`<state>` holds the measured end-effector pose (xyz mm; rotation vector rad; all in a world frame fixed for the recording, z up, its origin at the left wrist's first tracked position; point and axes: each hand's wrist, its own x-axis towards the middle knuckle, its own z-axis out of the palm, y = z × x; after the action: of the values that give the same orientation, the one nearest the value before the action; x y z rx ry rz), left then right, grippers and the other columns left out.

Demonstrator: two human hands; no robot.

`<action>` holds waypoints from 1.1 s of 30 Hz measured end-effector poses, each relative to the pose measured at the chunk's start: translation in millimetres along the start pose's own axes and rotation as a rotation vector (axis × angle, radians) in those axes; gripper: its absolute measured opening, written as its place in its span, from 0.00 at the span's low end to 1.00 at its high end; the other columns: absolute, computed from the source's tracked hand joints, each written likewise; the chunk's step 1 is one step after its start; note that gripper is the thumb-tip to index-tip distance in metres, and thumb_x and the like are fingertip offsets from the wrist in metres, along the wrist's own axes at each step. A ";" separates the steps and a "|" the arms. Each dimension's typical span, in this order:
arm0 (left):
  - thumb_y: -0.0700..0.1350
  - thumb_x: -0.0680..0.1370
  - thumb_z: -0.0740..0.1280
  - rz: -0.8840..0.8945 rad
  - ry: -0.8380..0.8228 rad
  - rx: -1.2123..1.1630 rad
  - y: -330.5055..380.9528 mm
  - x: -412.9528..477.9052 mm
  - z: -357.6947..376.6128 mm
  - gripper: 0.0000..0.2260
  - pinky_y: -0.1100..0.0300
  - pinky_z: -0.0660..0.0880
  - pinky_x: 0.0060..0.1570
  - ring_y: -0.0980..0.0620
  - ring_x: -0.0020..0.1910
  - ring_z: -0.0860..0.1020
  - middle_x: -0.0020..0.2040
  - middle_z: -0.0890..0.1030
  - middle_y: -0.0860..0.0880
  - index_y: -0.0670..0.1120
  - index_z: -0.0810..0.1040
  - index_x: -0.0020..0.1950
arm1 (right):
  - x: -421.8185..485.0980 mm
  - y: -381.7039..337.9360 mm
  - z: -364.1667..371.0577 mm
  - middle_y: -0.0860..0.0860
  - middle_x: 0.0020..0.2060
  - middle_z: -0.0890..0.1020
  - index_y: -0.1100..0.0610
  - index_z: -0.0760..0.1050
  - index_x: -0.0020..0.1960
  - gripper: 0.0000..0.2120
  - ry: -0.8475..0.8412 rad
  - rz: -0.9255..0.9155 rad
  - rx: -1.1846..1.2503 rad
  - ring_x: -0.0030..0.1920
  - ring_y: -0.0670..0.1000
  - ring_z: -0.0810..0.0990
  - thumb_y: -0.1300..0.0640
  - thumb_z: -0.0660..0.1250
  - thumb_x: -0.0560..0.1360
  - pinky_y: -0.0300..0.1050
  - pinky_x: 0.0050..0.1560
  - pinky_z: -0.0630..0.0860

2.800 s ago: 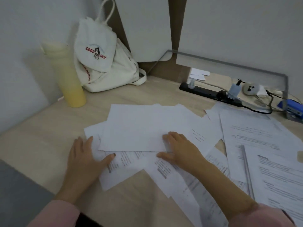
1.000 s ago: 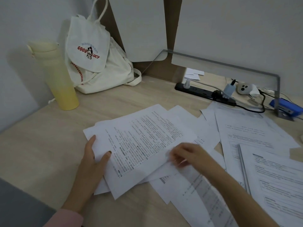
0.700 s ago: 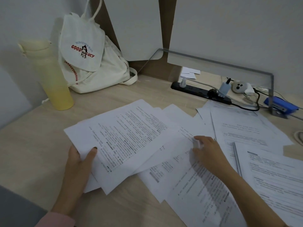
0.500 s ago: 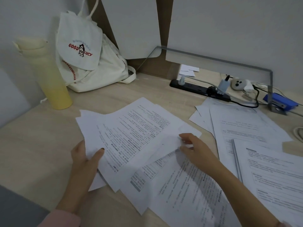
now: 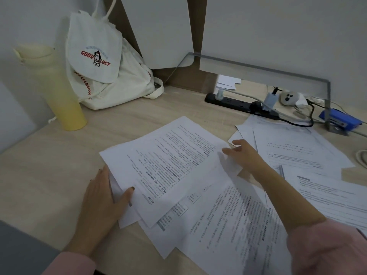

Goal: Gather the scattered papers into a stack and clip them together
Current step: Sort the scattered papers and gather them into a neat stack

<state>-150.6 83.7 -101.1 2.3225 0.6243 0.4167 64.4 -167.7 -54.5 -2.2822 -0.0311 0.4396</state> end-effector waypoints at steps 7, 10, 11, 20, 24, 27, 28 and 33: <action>0.62 0.67 0.62 0.043 -0.061 0.000 -11.3 8.8 -5.0 0.33 0.46 0.75 0.46 0.46 0.45 0.78 0.56 0.78 0.52 0.56 0.59 0.70 | 5.7 -12.3 -1.2 0.54 0.35 0.79 0.61 0.73 0.38 0.13 -0.118 0.069 0.034 0.33 0.51 0.76 0.52 0.67 0.74 0.40 0.34 0.71; 0.61 0.69 0.61 0.047 -0.073 0.021 -16.2 11.6 -4.2 0.31 0.46 0.76 0.45 0.46 0.42 0.78 0.52 0.79 0.50 0.55 0.59 0.70 | 2.6 -15.6 -0.7 0.51 0.35 0.79 0.57 0.73 0.38 0.10 -0.142 0.042 0.048 0.34 0.50 0.77 0.52 0.69 0.72 0.41 0.32 0.71; 0.61 0.69 0.61 0.039 -0.077 0.014 -18.2 12.7 -3.6 0.31 0.46 0.76 0.45 0.46 0.42 0.78 0.50 0.79 0.50 0.55 0.59 0.70 | 1.5 -16.5 -0.9 0.50 0.37 0.79 0.56 0.73 0.40 0.08 -0.154 0.037 0.064 0.36 0.50 0.78 0.53 0.69 0.72 0.41 0.33 0.72; 0.50 0.76 0.64 -0.290 0.048 -0.496 3.8 11.8 -6.7 0.32 0.52 0.54 0.73 0.54 0.75 0.55 0.77 0.53 0.53 0.52 0.52 0.76 | -15.5 -11.0 -8.5 0.54 0.44 0.80 0.59 0.72 0.56 0.10 -0.035 0.108 0.692 0.42 0.54 0.79 0.64 0.62 0.76 0.46 0.35 0.75; 0.53 0.77 0.62 -0.346 0.084 -0.701 28.9 6.5 -8.2 0.31 0.59 0.58 0.65 0.55 0.73 0.58 0.76 0.56 0.55 0.54 0.52 0.76 | -29.0 -1.5 -2.6 0.55 0.47 0.81 0.62 0.71 0.59 0.12 -0.081 0.125 0.938 0.45 0.53 0.79 0.66 0.61 0.76 0.42 0.32 0.81; 0.58 0.72 0.66 -0.397 0.003 -0.870 43.8 4.7 6.4 0.36 0.57 0.62 0.62 0.51 0.71 0.65 0.73 0.63 0.54 0.50 0.53 0.76 | -43.4 1.8 12.0 0.55 0.53 0.82 0.62 0.74 0.59 0.14 -0.186 0.069 1.041 0.47 0.53 0.82 0.68 0.61 0.75 0.41 0.39 0.82; 0.60 0.69 0.67 -0.412 -0.044 -0.906 50.2 4.3 9.4 0.40 0.54 0.66 0.64 0.49 0.68 0.69 0.71 0.68 0.52 0.48 0.55 0.75 | -50.8 1.1 17.8 0.53 0.49 0.84 0.60 0.76 0.55 0.13 -0.221 0.059 1.051 0.44 0.52 0.83 0.69 0.61 0.74 0.41 0.38 0.82; 0.42 0.76 0.66 -0.391 -0.154 -1.159 69.3 20.0 28.0 0.18 0.54 0.80 0.48 0.44 0.56 0.80 0.59 0.80 0.42 0.43 0.72 0.65 | -88.0 -2.4 42.6 0.50 0.32 0.85 0.61 0.74 0.55 0.12 -0.450 0.004 0.953 0.29 0.49 0.82 0.71 0.59 0.75 0.40 0.29 0.78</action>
<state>-99.1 34.5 -70.7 1.0894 0.5289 0.2858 -31.8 -149.8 -52.7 -1.2259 -0.0330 0.7642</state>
